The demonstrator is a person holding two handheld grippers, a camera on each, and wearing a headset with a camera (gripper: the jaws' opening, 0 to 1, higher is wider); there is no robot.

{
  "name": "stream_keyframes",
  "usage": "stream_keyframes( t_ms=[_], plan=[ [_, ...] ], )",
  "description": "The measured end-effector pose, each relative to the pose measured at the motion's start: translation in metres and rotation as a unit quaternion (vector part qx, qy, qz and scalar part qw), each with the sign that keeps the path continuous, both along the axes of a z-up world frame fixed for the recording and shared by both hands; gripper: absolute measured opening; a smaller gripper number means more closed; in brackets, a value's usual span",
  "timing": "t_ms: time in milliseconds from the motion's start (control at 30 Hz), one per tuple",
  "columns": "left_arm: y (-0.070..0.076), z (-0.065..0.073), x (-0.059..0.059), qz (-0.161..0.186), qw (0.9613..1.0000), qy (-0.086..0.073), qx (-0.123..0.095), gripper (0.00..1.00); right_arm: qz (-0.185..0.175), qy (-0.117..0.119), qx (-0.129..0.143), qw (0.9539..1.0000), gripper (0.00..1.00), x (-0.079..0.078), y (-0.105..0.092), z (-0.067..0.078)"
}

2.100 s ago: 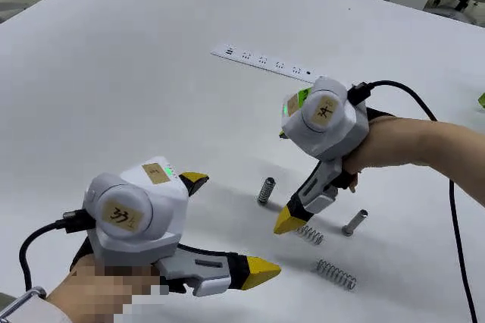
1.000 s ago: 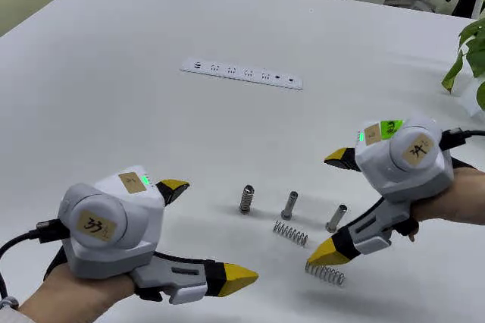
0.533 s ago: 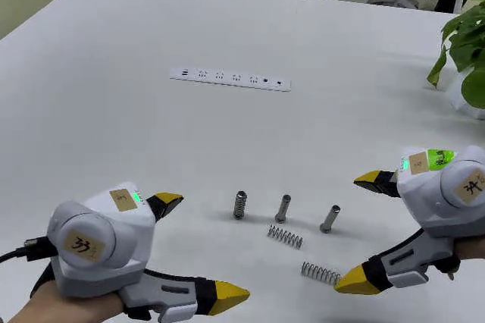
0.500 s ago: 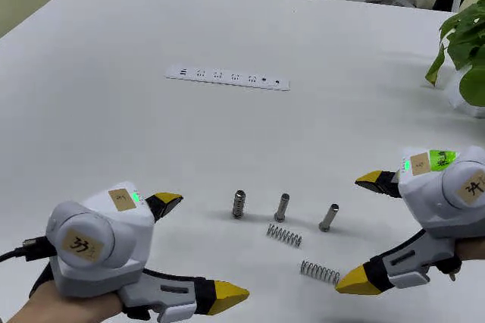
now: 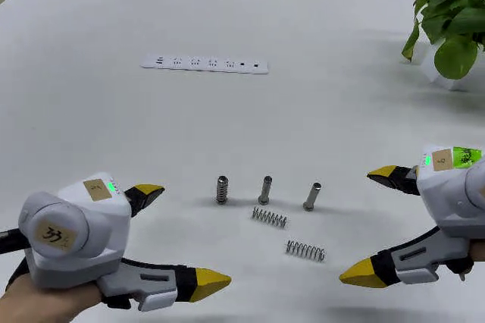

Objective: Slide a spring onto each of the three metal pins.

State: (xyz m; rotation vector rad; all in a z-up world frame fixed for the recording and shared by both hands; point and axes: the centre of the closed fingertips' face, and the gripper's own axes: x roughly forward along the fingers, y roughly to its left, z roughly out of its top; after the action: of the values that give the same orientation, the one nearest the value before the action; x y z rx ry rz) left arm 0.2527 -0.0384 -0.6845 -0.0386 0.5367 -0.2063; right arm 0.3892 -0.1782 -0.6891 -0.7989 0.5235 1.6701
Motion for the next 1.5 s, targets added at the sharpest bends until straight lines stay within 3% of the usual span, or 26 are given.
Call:
stream_keyframes(
  t_ms=[367, 733, 1167, 1267, 1333, 1500],
  plan=[
    [-0.004, -0.002, 0.008, -0.014, 0.9999, 0.009, -0.001, 1.0, -0.012, 0.014, -0.001, 0.9998, 0.98, -0.007, -0.013, -0.007],
    [-0.026, 0.002, 0.023, -0.069, 0.9975, 0.014, 0.01, 0.94, -0.02, 0.025, -0.002, 0.9995, 0.97, -0.01, -0.021, -0.014],
    [-0.051, -0.003, 0.051, -0.152, 0.9873, 0.031, 0.035, 0.69, -0.032, 0.031, -0.002, 0.999, 0.96, -0.011, -0.031, -0.018],
    [-0.053, -0.008, 0.057, -0.166, 0.9843, 0.044, 0.04, 0.64, -0.034, 0.034, -0.002, 0.9989, 0.96, -0.013, -0.032, -0.018],
    [-0.054, -0.013, 0.059, -0.18, 0.9806, 0.06, 0.049, 0.62, -0.036, 0.035, -0.001, 0.9987, 0.96, -0.013, -0.033, -0.018],
    [-0.056, -0.02, 0.067, -0.209, 0.9723, 0.078, 0.07, 0.52, -0.041, 0.038, 0.001, 0.9984, 0.95, -0.013, -0.036, -0.019]
  ],
)
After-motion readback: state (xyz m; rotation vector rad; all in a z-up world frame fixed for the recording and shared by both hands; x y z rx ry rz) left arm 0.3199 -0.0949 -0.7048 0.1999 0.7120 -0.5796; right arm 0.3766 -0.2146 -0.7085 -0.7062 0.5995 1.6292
